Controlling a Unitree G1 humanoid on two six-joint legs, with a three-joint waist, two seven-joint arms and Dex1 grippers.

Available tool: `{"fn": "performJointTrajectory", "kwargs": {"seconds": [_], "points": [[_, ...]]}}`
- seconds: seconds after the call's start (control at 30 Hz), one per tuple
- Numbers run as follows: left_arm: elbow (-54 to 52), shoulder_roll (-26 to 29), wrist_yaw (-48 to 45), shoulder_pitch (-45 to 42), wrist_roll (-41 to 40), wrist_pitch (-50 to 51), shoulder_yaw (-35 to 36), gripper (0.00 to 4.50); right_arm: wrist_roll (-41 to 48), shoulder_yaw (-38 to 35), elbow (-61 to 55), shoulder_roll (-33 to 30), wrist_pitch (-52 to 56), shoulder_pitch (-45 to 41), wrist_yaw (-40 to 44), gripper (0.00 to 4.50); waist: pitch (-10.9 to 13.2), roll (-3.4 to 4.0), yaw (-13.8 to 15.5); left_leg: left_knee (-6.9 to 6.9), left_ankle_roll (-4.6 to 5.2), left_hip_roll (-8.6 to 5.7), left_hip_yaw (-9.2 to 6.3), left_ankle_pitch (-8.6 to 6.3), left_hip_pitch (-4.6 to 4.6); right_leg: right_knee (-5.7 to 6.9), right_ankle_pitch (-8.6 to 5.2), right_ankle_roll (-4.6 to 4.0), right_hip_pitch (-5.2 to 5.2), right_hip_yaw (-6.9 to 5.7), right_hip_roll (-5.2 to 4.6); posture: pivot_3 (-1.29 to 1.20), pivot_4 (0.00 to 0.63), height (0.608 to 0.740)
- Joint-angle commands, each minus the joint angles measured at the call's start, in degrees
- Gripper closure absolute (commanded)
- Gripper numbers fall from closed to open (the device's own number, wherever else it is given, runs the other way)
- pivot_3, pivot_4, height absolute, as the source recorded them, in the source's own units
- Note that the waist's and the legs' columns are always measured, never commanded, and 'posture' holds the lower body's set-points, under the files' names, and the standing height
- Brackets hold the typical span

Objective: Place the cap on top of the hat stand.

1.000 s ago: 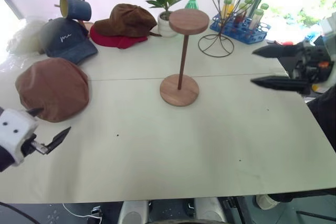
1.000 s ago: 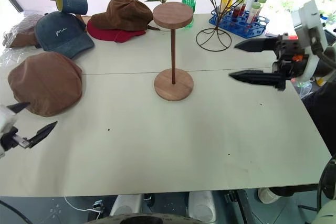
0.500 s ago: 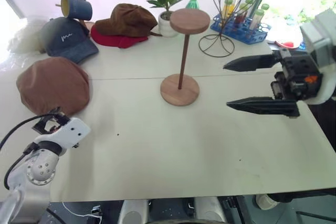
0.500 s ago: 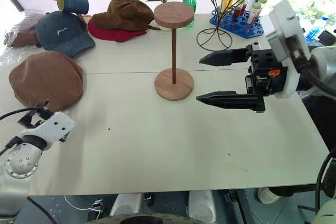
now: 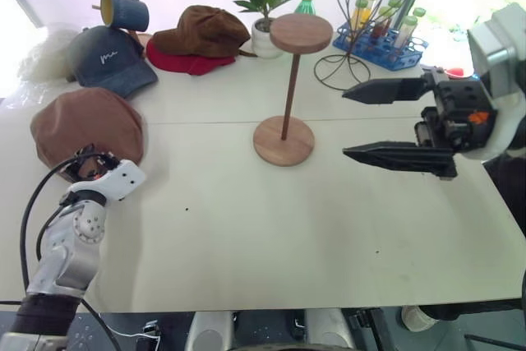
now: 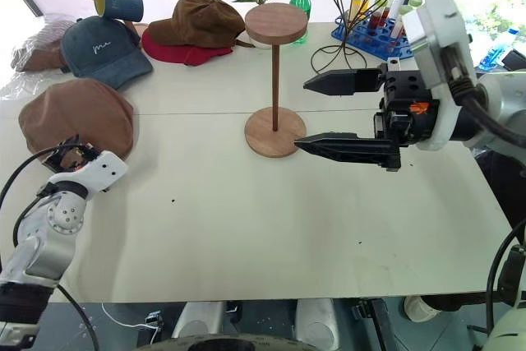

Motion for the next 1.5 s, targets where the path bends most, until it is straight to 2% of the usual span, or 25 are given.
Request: {"fn": "performJointTrajectory", "kwargs": {"seconds": [0.03, 0.2, 0.3, 0.5, 0.53, 0.57, 0.83, 0.97, 1.07, 1.2, 1.4, 1.5], "points": [[4.9, 0.9, 2.6, -1.3, 2.0, -1.9, -1.1, 0.0, 1.4, -1.5, -0.6, -0.5, -0.9, -1.0, -0.2, 0.05, 0.0, 0.0, 0.0, 0.0, 0.0, -0.01, 0.0, 0.0, 0.0, 0.0, 0.0, 0.01, 0.0, 0.0, 0.0, 0.0, 0.15, 0.74], [8.9, 1.3, 4.5, -3.5, 2.4, -4.5, -1.9, 0.0, -0.6, -0.8, 0.3, -0.6, -1.9, -0.4, 0.1, 0.05, -0.1, 0.04, 0.0, 0.02, 0.01, 0.0, 0.0, 0.01, 0.04, 0.06, 0.01, 0.01, 0.01, 0.0, 0.01, 0.0, 0.15, 0.74], [10.5, 1.2, 5.3, -4.2, 2.1, -5.5, -1.7, 0.73, -1.5, -0.4, 0.6, -0.5, -2.4, -0.2, 0.2, 0.0, -0.1, 0.04, -0.1, 0.03, 0.01, 0.0, 0.01, 0.01, 0.04, 0.06, 0.01, 0.01, 0.01, 0.0, 0.01, 0.0, 0.15, 0.74], [10.7, 2.9, 6.2, -3.7, 1.0, -6.9, 0.3, 3.84, -3.2, -0.2, 1.4, -0.5, -3.0, 0.1, 0.6, 0.0, -0.1, 0.03, 0.0, 0.02, 0.01, 0.0, 0.04, 0.01, 0.02, 0.06, 0.02, 0.03, -0.01, 0.0, 0.02, 0.0, 0.15, 0.74], [10.5, 3.4, 6.3, -3.6, 0.9, -7.0, 0.8, 4.24, -3.5, 0.0, 1.5, -0.5, -3.1, 0.2, 0.8, 0.0, -0.1, 0.02, 0.0, 0.02, 0.01, 0.0, 0.03, 0.01, 0.02, 0.06, 0.02, 0.03, -0.01, 0.0, 0.02, 0.0, 0.15, 0.74], [10.4, 3.6, 6.4, -3.6, 0.7, -7.0, 1.2, 4.41, -3.7, 0.0, 1.5, -0.6, -3.2, 0.2, 0.9, 0.0, -0.1, 0.02, 0.0, 0.02, 0.01, 0.01, 0.04, 0.01, 0.02, 0.06, 0.03, 0.03, -0.01, 0.0, 0.01, 0.0, 0.15, 0.74], [1.1, 13.3, 5.5, -4.5, -0.6, -11.1, 9.4, 4.41, -4.4, 0.2, 1.9, -0.9, -2.4, -0.1, 0.4, 0.0, 0.0, -0.16, -0.1, 0.0, 0.0, 0.08, 0.03, 0.0, -0.05, 0.06, 0.02, 0.01, -0.11, 0.0, 0.02, 0.0, 0.15, 0.74], [-6.3, 15.8, 3.7, -11.4, -5.3, -16.9, 12.8, 4.41, -5.8, 0.4, 2.3, -0.9, -3.1, 0.4, 1.2, 0.0, 0.0, -0.2, 0.6, 0.04, -0.01, 0.03, 0.05, 0.0, -0.1, 0.03, -0.01, -0.04, -0.09, -0.02, -0.1, 0.0, 0.15, 0.74], [-7.9, 14.8, 2.3, -19.2, -10.0, -21.5, 12.6, 4.41, -6.9, 0.5, 3.0, -1.0, -3.6, 0.0, 1.8, 0.0, 0.0, -0.21, 1.2, 0.08, -0.01, -0.01, 0.19, 0.0, -0.11, -0.05, 0.03, 0.0, -0.04, 0.01, -0.18, 0.0, 0.15, 0.74], [-8.1, 10.9, -3.9, -31.8, -19.9, -29.3, 8.0, 4.41, -8.0, -1.4, 6.1, -3.5, -4.3, -1.5, 4.2, 0.0, 0.0, -0.22, 1.4, 0.14, 0.01, -0.12, 0.29, 0.01, -0.1, -0.03, 0.14, 0.19, -0.02, 0.05, -0.05, 0.0, 0.15, 0.74], [-6.5, 6.1, -14.5, -41.1, -28.9, -40.3, 1.4, 4.41, -8.6, -7.5, 14.3, -8.7, -3.1, -1.7, 5.9, 0.0, 0.0, -0.23, 1.4, 0.34, 0.02, -0.1, 0.33, 0.02, -0.1, 0.0, 0.24, 0.37, 0.06, 0.06, 0.07, 0.0, 0.15, 0.74], [-4.4, 3.3, -17.9, -43.7, -30.6, -43.6, -1.2, 4.41, -9.5, -9.3, 16.2, -10.1, -3.4, -0.8, 6.1, 0.0, 0.0, -0.23, 1.3, 0.4, 0.02, -0.06, 0.34, 0.01, -0.09, 0.0, 0.25, 0.39, 0.1, 0.07, 0.13, 0.0, 0.15, 0.74]]}}
